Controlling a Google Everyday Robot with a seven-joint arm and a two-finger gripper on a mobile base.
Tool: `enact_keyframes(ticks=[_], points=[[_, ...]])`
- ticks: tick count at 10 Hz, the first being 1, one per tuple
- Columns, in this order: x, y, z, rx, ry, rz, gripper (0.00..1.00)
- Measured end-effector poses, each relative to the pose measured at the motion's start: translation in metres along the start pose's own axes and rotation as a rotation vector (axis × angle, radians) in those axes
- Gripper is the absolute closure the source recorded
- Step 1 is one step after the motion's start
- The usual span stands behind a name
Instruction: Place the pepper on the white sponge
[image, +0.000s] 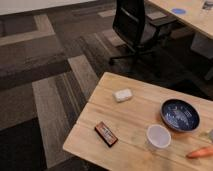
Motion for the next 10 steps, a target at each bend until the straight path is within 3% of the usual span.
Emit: enact_keyframes(ticks=[3,10], points=[[-0.0055,-0.0036,0.0077,0.016,-0.002,0.016,0.35],[-0.0047,-0.0023,0.0076,0.015,-0.001,0.016,0.35]])
